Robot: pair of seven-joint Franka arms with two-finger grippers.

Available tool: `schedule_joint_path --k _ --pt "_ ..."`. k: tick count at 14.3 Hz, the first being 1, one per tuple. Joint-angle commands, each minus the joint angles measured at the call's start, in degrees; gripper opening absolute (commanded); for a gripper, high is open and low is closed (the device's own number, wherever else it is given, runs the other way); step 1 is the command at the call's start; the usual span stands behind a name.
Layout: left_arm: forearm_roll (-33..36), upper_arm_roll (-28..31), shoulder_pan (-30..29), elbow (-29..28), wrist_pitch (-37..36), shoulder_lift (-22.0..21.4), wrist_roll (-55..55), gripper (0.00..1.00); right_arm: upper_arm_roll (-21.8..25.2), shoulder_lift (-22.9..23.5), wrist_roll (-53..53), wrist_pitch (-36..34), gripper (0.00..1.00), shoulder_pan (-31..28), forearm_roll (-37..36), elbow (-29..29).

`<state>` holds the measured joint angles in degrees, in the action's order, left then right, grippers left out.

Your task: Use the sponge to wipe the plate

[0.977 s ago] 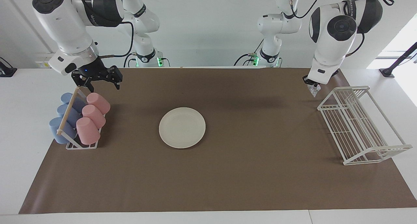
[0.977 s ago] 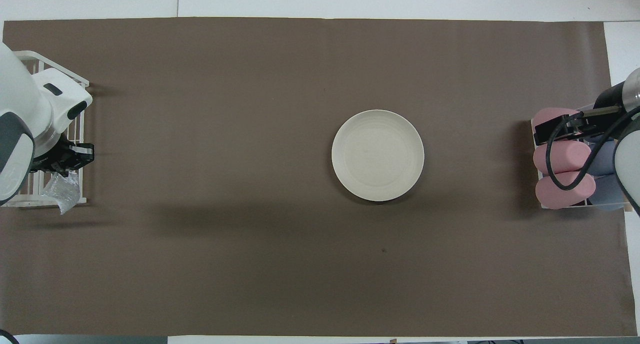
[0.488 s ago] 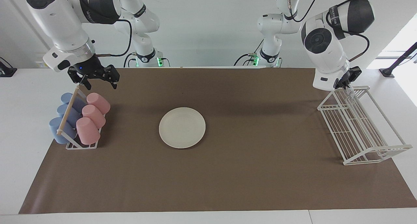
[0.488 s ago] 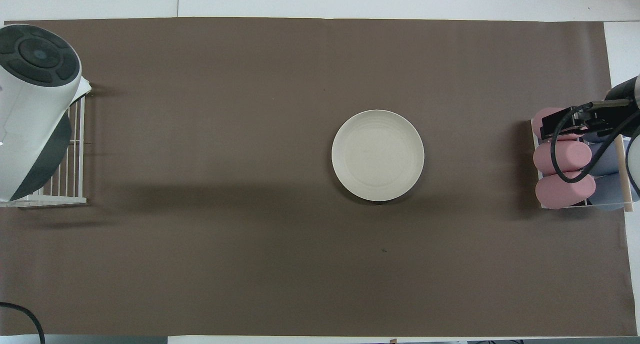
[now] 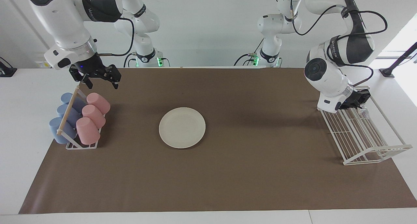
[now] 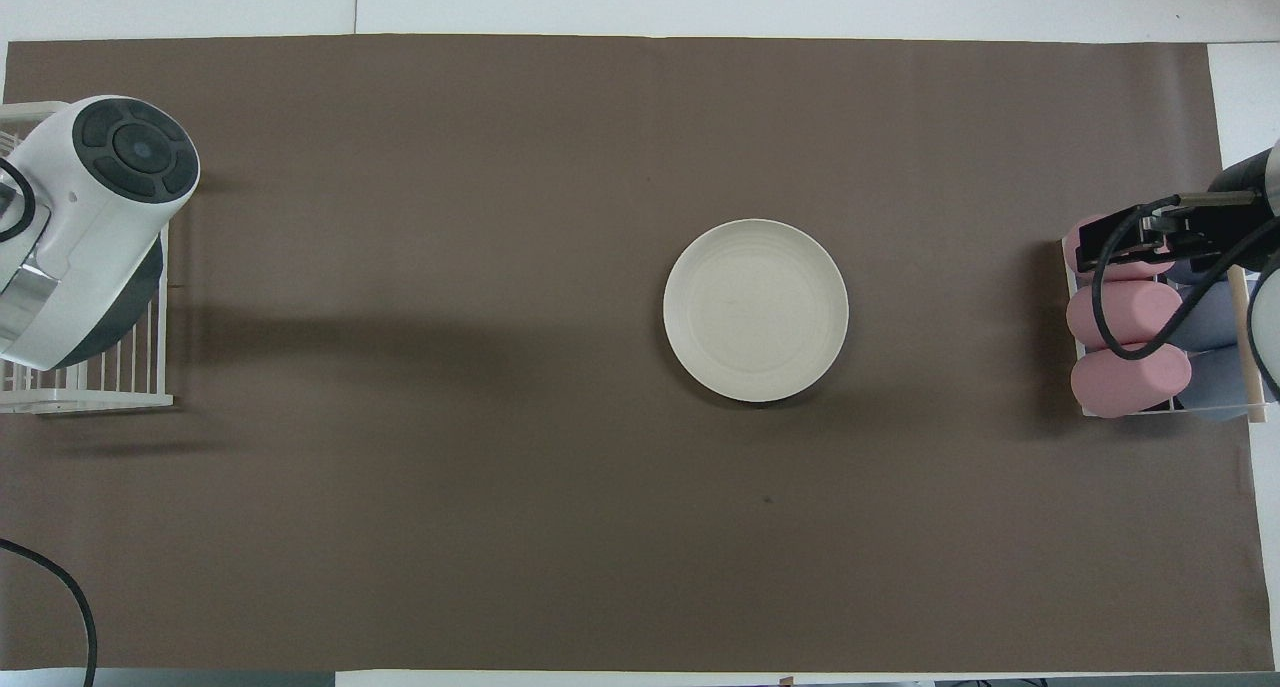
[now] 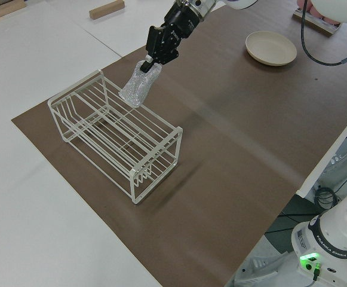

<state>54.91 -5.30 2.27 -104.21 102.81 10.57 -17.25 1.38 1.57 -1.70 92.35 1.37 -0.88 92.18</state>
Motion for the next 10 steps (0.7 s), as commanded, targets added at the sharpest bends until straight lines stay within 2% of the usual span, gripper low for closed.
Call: schedule_joint_path --k 1,7,8,10 --pt "1.5 -0.2 -0.6 -2.8 2.0 -1.4 -2.6 0.00 0.0 -0.2 -0.5 -0.4 1.00 -0.4 0.0 -0.3" --pt "0.5 -0.5 -0.4 -4.9 2.4 -1.9 -7.1 0.00 0.4 -0.3 -0.4 -0.3 1.00 -0.6 -0.1 -0.4" --pt "0.4 -0.5 -0.4 -5.0 2.5 -2.0 -7.3 0.18 0.4 -0.3 -0.3 -0.3 1.00 -0.7 -0.1 -0.3" --pt "-0.5 -0.5 -0.4 -5.2 2.5 -2.0 -8.1 0.74 0.4 -0.4 -0.2 -0.3 1.00 -0.7 -0.2 -0.3"
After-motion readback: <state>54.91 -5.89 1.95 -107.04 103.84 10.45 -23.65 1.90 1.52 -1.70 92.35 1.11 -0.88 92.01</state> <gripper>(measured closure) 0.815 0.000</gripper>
